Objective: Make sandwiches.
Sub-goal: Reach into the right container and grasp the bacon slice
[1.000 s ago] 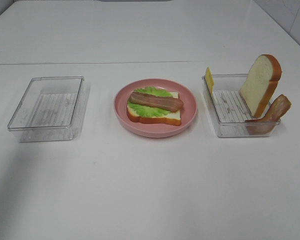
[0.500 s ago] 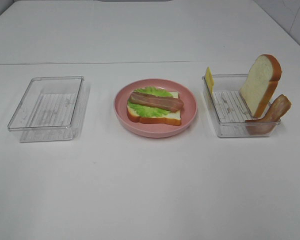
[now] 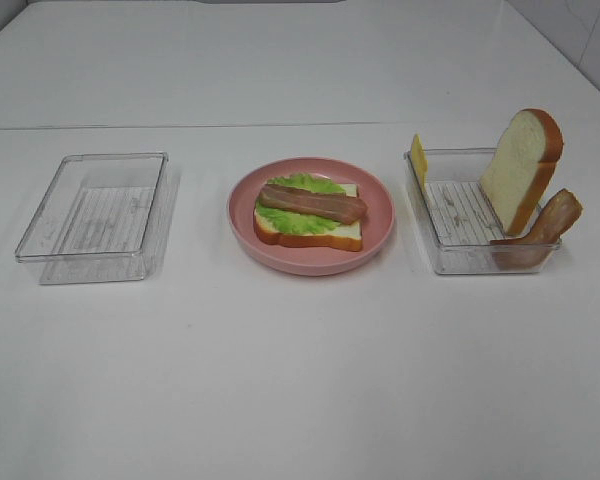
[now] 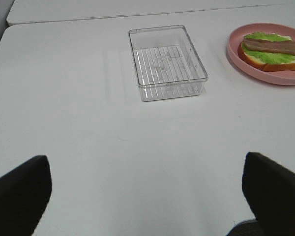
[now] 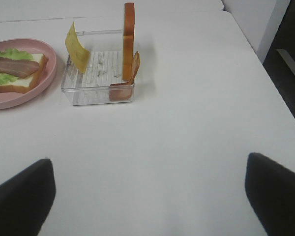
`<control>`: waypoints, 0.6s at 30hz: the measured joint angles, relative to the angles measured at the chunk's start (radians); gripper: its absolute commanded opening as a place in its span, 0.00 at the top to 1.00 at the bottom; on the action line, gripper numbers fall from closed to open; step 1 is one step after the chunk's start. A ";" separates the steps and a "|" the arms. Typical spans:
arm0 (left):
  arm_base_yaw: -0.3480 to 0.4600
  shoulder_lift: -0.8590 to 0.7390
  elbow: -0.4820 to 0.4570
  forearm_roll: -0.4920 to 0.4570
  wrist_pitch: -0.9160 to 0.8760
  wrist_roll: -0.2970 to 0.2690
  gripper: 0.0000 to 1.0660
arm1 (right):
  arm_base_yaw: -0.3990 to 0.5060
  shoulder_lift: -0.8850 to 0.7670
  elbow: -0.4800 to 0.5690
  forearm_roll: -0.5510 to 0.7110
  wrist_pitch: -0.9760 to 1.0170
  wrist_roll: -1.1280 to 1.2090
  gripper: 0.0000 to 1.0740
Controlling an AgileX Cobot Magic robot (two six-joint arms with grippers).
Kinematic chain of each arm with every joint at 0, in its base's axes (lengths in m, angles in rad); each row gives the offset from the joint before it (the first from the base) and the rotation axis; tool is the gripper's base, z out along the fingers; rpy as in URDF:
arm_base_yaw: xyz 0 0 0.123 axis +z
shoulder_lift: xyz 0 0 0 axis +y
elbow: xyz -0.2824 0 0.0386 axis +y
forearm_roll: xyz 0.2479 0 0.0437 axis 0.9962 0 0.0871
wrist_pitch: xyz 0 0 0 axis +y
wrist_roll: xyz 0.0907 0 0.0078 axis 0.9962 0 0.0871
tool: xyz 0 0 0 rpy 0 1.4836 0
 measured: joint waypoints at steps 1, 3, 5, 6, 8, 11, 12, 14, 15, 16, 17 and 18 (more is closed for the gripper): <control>0.000 0.000 0.000 -0.003 0.000 -0.001 0.06 | 0.000 0.000 0.000 0.000 0.000 0.000 0.11; 0.000 0.000 0.000 -0.004 0.000 -0.001 0.06 | 0.000 0.000 0.000 0.000 0.000 0.000 0.11; 0.000 0.000 0.000 -0.004 0.000 -0.002 0.06 | 0.000 0.000 0.000 0.000 0.000 0.000 0.11; 0.000 0.000 0.000 -0.004 0.000 -0.003 0.06 | 0.000 0.000 0.000 0.000 0.000 0.000 0.11; 0.000 0.000 0.000 -0.004 0.000 -0.003 0.06 | 0.000 0.000 0.000 0.000 0.000 0.000 0.11; 0.000 0.000 0.000 -0.004 0.000 -0.004 0.06 | 0.000 0.000 0.000 0.000 0.000 0.000 0.11; 0.001 0.000 0.000 -0.004 0.000 -0.004 0.06 | 0.000 0.000 0.000 0.000 0.000 0.000 0.11; 0.016 0.000 0.000 -0.004 0.000 -0.004 0.06 | 0.000 0.000 0.000 0.000 0.000 0.000 0.11; 0.047 0.000 0.000 -0.004 0.000 -0.004 0.06 | 0.000 0.000 0.000 0.000 0.000 0.000 0.11; 0.071 0.000 0.000 -0.004 0.000 -0.004 0.06 | 0.000 0.000 0.000 0.000 0.000 0.000 0.11; 0.071 0.000 0.000 -0.004 0.000 -0.004 0.06 | 0.000 0.000 0.000 0.000 0.000 0.000 0.11; 0.097 0.000 0.000 -0.004 0.000 -0.004 0.06 | 0.000 0.000 0.000 0.000 0.000 0.000 0.11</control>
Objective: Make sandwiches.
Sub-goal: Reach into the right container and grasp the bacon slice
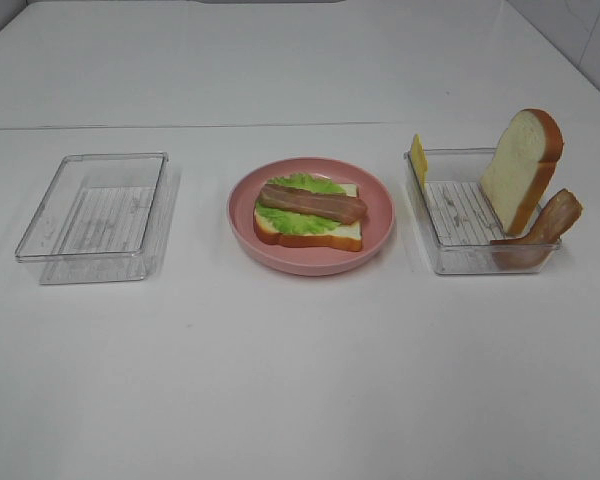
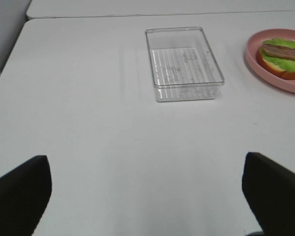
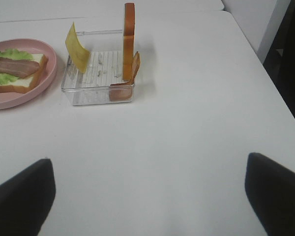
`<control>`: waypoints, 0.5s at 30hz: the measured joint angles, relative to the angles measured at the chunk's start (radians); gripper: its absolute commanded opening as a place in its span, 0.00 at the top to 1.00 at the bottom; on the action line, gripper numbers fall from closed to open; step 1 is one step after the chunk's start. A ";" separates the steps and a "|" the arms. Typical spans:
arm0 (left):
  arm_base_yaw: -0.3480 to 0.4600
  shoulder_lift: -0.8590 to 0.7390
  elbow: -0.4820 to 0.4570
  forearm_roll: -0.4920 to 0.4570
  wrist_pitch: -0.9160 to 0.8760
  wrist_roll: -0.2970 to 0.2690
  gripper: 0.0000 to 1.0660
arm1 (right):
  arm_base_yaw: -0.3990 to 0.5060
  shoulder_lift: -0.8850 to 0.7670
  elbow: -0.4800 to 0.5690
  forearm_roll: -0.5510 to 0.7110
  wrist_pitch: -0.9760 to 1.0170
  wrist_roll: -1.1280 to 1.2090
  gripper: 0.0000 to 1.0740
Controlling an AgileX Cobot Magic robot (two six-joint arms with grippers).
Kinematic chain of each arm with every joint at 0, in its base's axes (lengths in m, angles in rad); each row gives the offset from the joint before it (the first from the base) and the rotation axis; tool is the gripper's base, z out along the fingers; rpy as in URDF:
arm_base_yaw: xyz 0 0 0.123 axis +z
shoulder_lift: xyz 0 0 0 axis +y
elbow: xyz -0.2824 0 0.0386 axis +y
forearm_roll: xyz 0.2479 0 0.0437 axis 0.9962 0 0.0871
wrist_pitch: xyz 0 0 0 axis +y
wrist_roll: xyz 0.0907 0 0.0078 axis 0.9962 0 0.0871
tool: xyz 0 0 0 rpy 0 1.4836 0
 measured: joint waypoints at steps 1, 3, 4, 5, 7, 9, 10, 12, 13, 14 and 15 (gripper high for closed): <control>0.044 0.000 0.000 0.000 0.000 0.000 0.06 | 0.000 0.000 0.000 0.000 0.000 0.000 0.11; 0.072 0.000 0.000 0.000 0.000 0.000 0.06 | 0.000 0.000 0.000 0.000 0.000 0.000 0.11; 0.072 0.000 0.000 0.000 0.000 0.000 0.06 | 0.000 0.000 0.000 0.000 0.000 0.000 0.11; 0.077 0.000 0.000 0.000 0.000 0.000 0.06 | 0.000 0.000 0.000 0.000 0.000 0.000 0.11; 0.078 0.000 0.000 0.000 0.000 0.000 0.06 | 0.000 0.000 0.000 0.000 0.000 0.000 0.11; 0.078 0.000 0.000 0.000 0.000 0.000 0.06 | 0.000 0.000 0.000 0.000 0.000 0.000 0.11; 0.078 0.000 0.000 0.000 0.000 0.000 0.06 | 0.000 0.000 0.000 0.000 0.000 0.000 0.11; 0.078 0.000 0.000 0.000 0.000 0.000 0.06 | 0.000 0.000 0.000 0.000 0.000 0.000 0.11; 0.078 0.000 0.000 0.000 0.000 0.000 0.06 | 0.000 0.000 0.000 0.000 0.000 0.000 0.11; 0.078 0.000 0.000 0.000 0.000 0.000 0.06 | 0.000 0.000 0.000 0.000 0.000 0.000 0.11; 0.078 0.000 0.000 0.000 0.000 0.000 0.06 | 0.000 0.000 0.000 0.000 0.000 0.000 0.11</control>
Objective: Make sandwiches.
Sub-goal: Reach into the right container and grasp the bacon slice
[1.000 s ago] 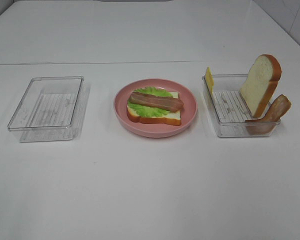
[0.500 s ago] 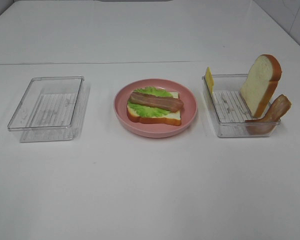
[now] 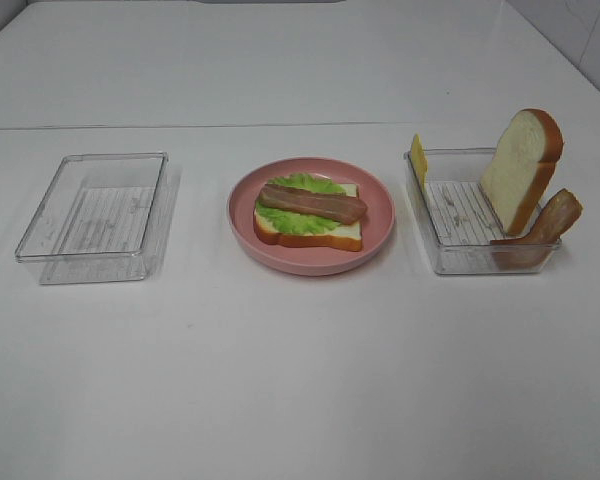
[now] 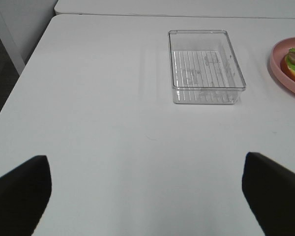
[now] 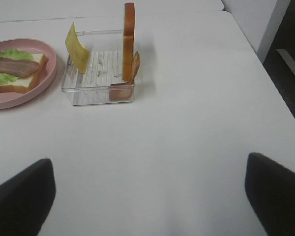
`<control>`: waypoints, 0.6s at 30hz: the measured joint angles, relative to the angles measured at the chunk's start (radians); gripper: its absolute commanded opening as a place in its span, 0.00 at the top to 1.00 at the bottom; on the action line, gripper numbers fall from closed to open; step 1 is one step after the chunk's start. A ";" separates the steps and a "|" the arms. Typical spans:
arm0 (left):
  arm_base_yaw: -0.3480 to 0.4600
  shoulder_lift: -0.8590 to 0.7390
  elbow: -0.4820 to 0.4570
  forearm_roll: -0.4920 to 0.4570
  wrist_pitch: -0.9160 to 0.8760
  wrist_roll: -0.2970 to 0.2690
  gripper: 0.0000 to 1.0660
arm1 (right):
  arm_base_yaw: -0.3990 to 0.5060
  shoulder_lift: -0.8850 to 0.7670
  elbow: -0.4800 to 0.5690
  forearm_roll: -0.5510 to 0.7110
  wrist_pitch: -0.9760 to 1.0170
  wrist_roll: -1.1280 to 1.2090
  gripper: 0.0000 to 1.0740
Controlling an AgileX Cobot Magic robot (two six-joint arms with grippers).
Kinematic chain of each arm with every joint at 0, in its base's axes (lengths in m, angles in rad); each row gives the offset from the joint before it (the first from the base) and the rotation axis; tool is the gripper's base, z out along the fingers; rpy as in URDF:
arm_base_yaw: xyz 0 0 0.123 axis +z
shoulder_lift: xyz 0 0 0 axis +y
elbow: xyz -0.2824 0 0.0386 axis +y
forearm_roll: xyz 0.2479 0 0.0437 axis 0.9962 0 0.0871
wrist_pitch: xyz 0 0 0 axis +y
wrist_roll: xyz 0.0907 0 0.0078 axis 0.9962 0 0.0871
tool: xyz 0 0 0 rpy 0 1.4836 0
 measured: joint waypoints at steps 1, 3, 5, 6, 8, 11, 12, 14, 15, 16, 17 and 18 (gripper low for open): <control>0.000 0.000 0.000 0.000 0.000 0.000 0.06 | 0.000 0.000 0.000 0.000 0.000 0.000 0.11; 0.000 0.000 0.000 0.000 0.000 0.000 0.06 | 0.000 0.000 0.000 0.000 0.000 0.000 0.11; 0.000 0.000 0.000 0.000 0.000 0.000 0.06 | 0.000 0.000 0.000 0.000 0.000 0.000 0.11; 0.000 0.000 0.000 0.000 0.000 0.000 0.06 | 0.000 0.000 0.000 0.000 0.000 0.000 0.11; 0.000 0.000 0.000 0.000 0.000 0.000 0.06 | 0.000 0.001 0.000 0.000 0.000 0.000 0.11; 0.000 0.000 0.000 0.000 0.000 0.000 0.06 | 0.000 0.067 -0.006 0.013 0.001 -0.002 0.11; 0.000 0.000 0.000 0.000 0.000 0.000 0.06 | 0.000 0.189 -0.022 0.036 0.001 -0.005 0.11; 0.000 0.000 0.000 0.000 0.000 0.000 0.06 | 0.000 0.265 -0.037 0.052 0.000 -0.010 0.11; 0.000 0.000 0.000 0.000 0.000 0.000 0.06 | 0.000 0.329 -0.053 0.065 -0.006 -0.012 0.11; 0.000 0.000 0.000 0.000 0.000 0.000 0.06 | 0.000 0.329 -0.053 0.065 -0.006 -0.012 0.11; 0.000 0.000 0.000 0.000 0.000 0.000 0.06 | 0.000 0.496 -0.106 0.094 -0.022 -0.029 0.11; 0.000 0.000 0.000 0.000 0.000 0.000 0.06 | 0.000 0.566 -0.139 0.103 -0.028 -0.038 0.11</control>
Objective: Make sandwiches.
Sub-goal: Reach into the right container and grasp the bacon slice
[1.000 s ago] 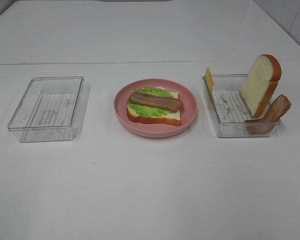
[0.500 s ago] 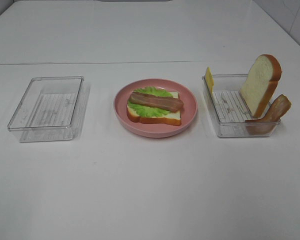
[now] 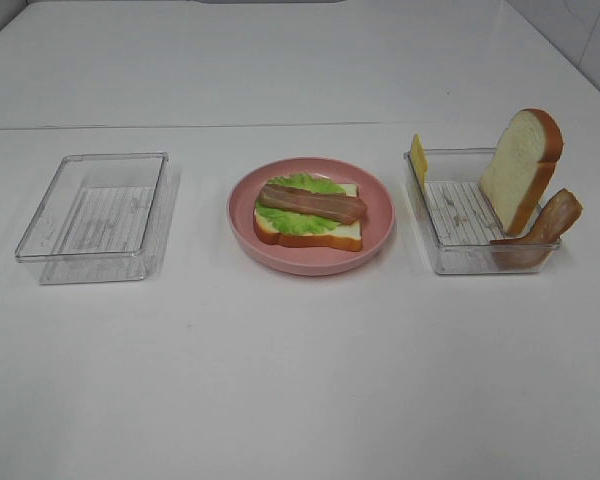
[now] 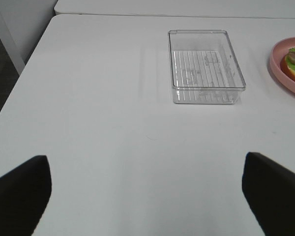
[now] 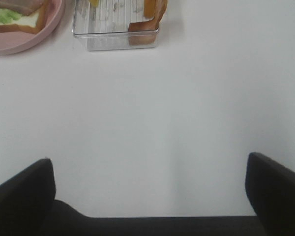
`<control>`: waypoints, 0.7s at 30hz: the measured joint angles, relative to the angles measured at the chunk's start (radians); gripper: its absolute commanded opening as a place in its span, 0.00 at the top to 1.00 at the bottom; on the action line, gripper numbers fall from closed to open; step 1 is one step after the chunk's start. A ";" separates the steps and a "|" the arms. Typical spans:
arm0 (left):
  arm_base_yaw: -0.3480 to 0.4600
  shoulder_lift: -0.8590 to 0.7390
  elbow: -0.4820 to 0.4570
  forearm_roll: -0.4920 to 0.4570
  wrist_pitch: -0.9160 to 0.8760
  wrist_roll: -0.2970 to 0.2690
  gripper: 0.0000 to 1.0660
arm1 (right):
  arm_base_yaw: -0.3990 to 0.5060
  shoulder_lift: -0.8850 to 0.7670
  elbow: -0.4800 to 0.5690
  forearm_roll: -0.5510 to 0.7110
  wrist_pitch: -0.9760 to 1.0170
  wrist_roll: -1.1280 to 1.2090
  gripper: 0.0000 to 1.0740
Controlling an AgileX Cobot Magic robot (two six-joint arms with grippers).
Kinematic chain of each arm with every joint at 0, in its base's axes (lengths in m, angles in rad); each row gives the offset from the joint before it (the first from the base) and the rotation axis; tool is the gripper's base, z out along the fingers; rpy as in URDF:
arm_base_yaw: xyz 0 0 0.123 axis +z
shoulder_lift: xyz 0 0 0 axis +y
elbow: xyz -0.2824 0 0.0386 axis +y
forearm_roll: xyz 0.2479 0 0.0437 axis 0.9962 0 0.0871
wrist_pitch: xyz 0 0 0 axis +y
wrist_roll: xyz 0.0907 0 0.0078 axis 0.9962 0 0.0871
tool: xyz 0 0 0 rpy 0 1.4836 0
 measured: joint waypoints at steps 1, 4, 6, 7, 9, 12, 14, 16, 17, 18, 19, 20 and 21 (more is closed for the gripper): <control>0.000 0.000 0.000 0.000 0.000 0.000 0.06 | 0.000 0.000 0.000 0.000 0.000 0.000 0.11; 0.000 0.000 0.000 -0.001 0.000 0.000 0.06 | 0.000 0.329 -0.145 0.014 -0.011 -0.047 0.11; 0.000 0.000 0.000 -0.001 0.000 0.000 0.06 | 0.000 0.561 -0.281 0.013 -0.027 -0.071 0.11; 0.000 0.000 0.000 -0.001 0.000 0.000 0.06 | 0.000 0.561 -0.281 0.013 -0.027 -0.071 0.11; 0.000 0.000 0.000 -0.001 0.000 0.000 0.06 | 0.000 0.756 -0.394 0.013 -0.032 -0.082 0.11; 0.000 0.000 0.000 -0.001 0.000 0.000 0.06 | 0.000 0.911 -0.489 0.013 -0.047 -0.091 0.11; 0.000 0.000 0.000 -0.001 0.000 0.000 0.06 | 0.000 0.952 -0.517 0.013 -0.058 -0.096 0.11; 0.000 0.000 0.000 -0.001 0.000 0.000 0.06 | 0.000 1.015 -0.565 0.013 -0.073 -0.102 0.11; 0.000 0.000 0.000 -0.001 0.000 0.000 0.06 | -0.001 1.038 -0.581 0.013 -0.082 -0.107 0.11; 0.000 0.000 0.000 -0.001 0.000 0.000 0.06 | -0.016 1.089 -0.612 0.020 -0.102 -0.116 0.11; 0.000 0.000 0.000 -0.001 0.000 0.000 0.06 | -0.016 1.089 -0.612 0.020 -0.102 -0.116 0.11; 0.000 0.000 0.000 -0.001 0.000 0.000 0.06 | -0.029 1.112 -0.628 0.027 -0.113 -0.121 0.11; 0.000 0.000 0.000 -0.001 0.000 0.000 0.06 | -0.059 1.152 -0.656 0.046 -0.127 -0.134 0.11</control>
